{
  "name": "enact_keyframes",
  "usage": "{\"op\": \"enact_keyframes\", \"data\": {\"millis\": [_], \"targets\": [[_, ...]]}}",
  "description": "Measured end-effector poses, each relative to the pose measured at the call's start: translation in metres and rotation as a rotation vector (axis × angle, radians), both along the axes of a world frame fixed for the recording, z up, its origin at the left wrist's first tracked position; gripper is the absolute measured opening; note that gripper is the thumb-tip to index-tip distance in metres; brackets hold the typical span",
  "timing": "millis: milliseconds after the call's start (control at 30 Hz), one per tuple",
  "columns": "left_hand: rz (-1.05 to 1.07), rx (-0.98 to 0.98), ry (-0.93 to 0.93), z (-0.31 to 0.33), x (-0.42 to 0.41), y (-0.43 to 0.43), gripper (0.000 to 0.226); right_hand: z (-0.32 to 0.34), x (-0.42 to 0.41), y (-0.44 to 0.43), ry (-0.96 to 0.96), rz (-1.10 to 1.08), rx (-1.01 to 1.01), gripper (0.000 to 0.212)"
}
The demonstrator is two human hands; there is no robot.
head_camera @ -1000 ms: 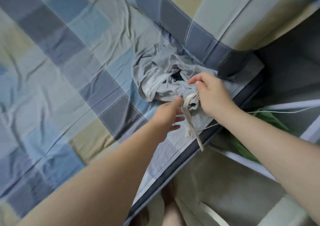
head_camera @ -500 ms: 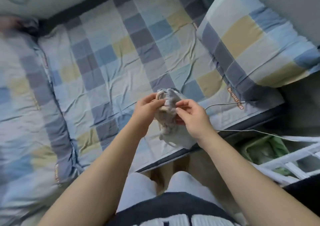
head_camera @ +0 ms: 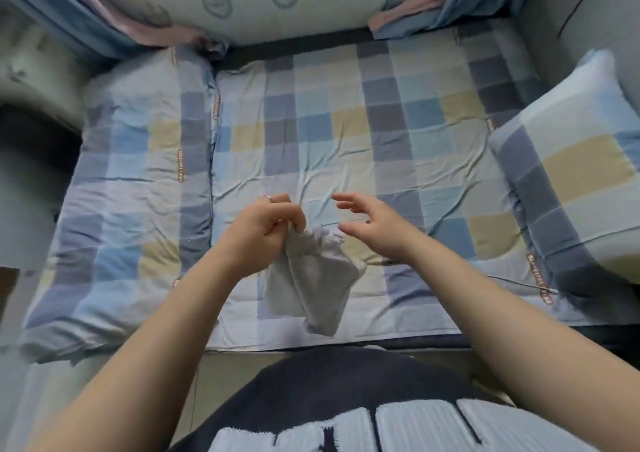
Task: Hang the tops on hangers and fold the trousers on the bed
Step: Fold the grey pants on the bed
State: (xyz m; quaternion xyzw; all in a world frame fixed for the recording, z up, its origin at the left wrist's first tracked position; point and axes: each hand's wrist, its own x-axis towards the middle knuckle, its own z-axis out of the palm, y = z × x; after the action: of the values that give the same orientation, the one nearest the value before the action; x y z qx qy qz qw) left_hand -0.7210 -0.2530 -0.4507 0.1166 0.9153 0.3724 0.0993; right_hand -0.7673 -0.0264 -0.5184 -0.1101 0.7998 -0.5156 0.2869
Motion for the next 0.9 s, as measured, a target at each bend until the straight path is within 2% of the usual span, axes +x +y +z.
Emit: {"op": "enact_keyframes", "data": {"millis": [133,233,333,433,500,600,767,833,900], "targets": [[0.056,0.034,0.159,0.017,0.011,-0.051,0.041,-0.006,-0.010,-0.060,0.086,0.206,0.251,0.086],[0.142,0.155,0.152,0.024,0.017,-0.081,0.044,-0.010,-0.010,-0.104,0.153,0.265,0.368,0.096],[0.218,0.346,0.094,0.028,0.024,-0.104,0.044,-0.009,-0.011,-0.142,0.130,0.269,0.368,0.083],[0.280,0.454,0.063,0.026,0.031,-0.126,0.040,-0.006,-0.011,-0.171,0.118,0.319,0.355,0.032],[0.318,0.465,0.076,0.022,0.034,-0.140,0.038,-0.010,-0.012,-0.183,0.155,0.293,0.418,0.016],[0.399,0.465,0.126,0.014,0.039,-0.164,0.034,-0.018,-0.015,-0.186,0.182,0.129,0.460,0.017],[0.603,0.491,0.269,-0.004,0.045,-0.201,0.032,-0.030,-0.019,-0.163,0.234,-0.052,0.661,0.018],[0.610,0.389,0.275,-0.010,0.045,-0.210,0.031,-0.023,-0.023,-0.158,0.200,-0.097,0.606,0.021],[0.572,0.296,0.169,-0.012,0.043,-0.212,0.033,-0.003,-0.029,-0.163,0.200,-0.085,0.488,0.024]]}}
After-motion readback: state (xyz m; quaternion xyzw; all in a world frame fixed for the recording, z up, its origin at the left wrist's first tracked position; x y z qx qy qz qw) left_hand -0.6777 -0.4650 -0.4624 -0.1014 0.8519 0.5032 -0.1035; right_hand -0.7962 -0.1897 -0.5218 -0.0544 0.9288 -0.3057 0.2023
